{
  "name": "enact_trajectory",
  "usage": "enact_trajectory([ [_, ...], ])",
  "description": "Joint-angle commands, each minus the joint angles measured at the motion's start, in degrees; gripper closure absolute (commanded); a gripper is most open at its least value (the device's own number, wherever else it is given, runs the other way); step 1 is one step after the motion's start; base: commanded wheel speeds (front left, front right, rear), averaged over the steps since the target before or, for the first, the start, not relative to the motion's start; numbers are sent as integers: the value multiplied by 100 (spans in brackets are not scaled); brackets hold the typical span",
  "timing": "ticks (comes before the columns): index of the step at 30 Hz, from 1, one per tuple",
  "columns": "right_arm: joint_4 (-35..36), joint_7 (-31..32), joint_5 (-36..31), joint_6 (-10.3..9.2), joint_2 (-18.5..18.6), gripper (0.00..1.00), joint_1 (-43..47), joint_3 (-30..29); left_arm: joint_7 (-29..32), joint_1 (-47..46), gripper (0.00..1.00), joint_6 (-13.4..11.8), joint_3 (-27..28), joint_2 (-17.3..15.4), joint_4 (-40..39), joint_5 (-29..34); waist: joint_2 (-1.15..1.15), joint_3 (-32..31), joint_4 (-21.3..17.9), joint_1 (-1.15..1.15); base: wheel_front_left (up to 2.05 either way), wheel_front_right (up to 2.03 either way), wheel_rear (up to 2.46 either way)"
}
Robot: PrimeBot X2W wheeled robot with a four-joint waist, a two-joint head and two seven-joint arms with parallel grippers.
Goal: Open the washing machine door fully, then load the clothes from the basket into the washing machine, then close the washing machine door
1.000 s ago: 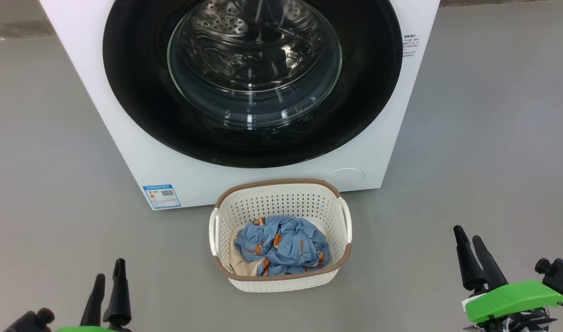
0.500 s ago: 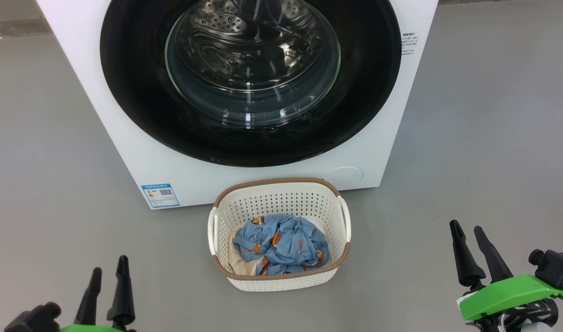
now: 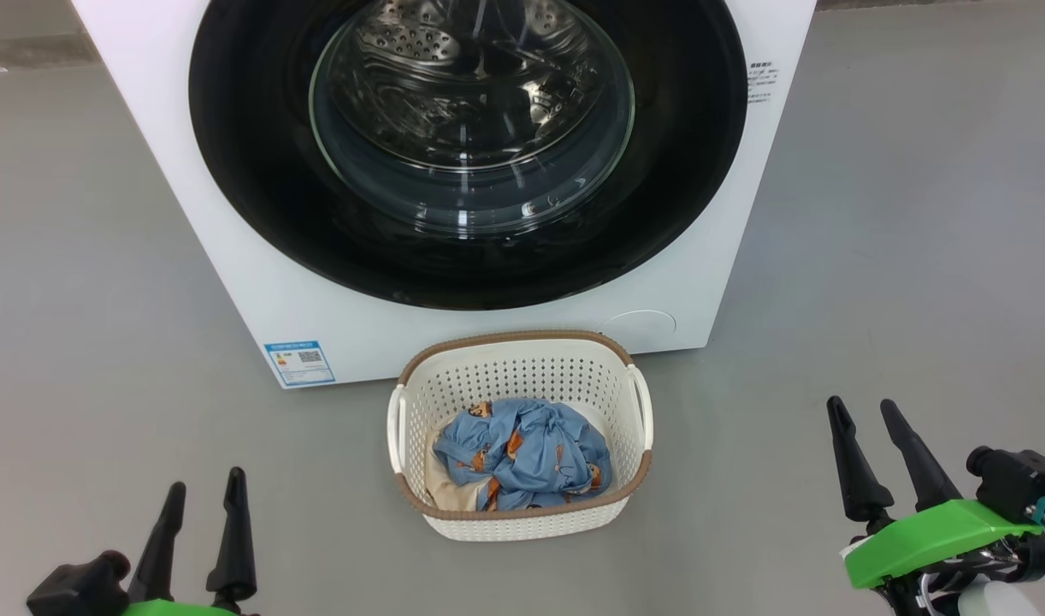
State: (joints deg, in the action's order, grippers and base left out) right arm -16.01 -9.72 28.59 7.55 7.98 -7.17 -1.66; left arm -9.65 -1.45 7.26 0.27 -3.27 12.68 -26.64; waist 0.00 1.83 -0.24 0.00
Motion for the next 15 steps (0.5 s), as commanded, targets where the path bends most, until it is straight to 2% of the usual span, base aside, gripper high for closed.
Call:
enact_trajectory([
  [1, 162, -77, -171, -5, 101, 0, -249, 125, -77, -177, 0, 18, 131, -132, -186, 182, 0, 0, -1, 0, 0, 0, 0],
  [15, 124, -312, -1139, -6, 162, 0, -353, 117, -315, -165, 0, 14, 176, -135, -287, 1207, 0, 44, -29, 0, 0, 0, 0],
])
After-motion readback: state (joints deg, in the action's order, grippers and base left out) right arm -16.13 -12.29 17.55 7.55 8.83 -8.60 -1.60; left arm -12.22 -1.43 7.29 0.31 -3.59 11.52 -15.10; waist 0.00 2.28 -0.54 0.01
